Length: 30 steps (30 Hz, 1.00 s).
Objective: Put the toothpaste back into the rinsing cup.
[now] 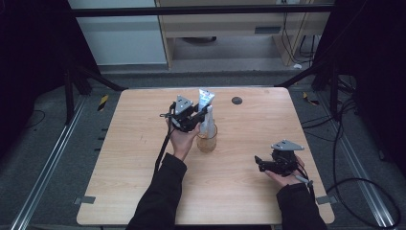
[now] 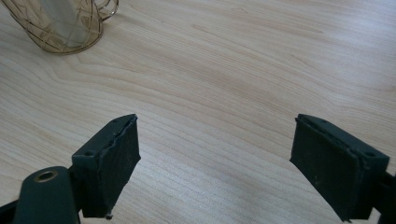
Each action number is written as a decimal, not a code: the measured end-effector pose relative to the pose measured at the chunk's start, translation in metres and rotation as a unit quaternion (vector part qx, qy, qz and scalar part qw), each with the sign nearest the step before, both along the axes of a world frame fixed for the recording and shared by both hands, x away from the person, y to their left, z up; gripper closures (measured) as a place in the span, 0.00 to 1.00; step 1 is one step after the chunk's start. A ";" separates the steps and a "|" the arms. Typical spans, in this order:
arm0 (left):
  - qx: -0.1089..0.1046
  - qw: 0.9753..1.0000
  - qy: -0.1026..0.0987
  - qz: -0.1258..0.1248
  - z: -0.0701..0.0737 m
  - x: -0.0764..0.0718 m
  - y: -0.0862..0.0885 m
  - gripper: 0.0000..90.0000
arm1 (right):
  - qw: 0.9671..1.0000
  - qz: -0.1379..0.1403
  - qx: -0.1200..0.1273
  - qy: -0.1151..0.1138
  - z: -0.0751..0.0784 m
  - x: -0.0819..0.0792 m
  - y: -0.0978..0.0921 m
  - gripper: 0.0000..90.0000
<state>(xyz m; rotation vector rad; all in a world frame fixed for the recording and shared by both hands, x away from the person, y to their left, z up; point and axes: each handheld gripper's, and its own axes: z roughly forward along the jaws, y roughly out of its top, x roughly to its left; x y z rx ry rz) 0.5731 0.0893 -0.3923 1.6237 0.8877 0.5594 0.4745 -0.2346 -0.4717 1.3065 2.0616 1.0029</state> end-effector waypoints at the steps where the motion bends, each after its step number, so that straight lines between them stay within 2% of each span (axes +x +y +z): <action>1: 0.001 1.000 -0.001 0.000 -0.001 0.000 -0.001 0.76 | 1.000 0.000 0.000 0.000 0.000 0.000 0.000 0.17; 15: 0.010 1.000 0.005 -0.004 -0.011 0.003 -0.006 0.76 | 1.000 0.001 -0.001 0.001 0.000 0.000 0.000 0.17; 30: 0.043 0.998 0.038 -0.015 -0.027 0.005 -0.007 0.73 | 1.000 0.000 -0.002 0.003 -0.001 0.000 0.000 0.17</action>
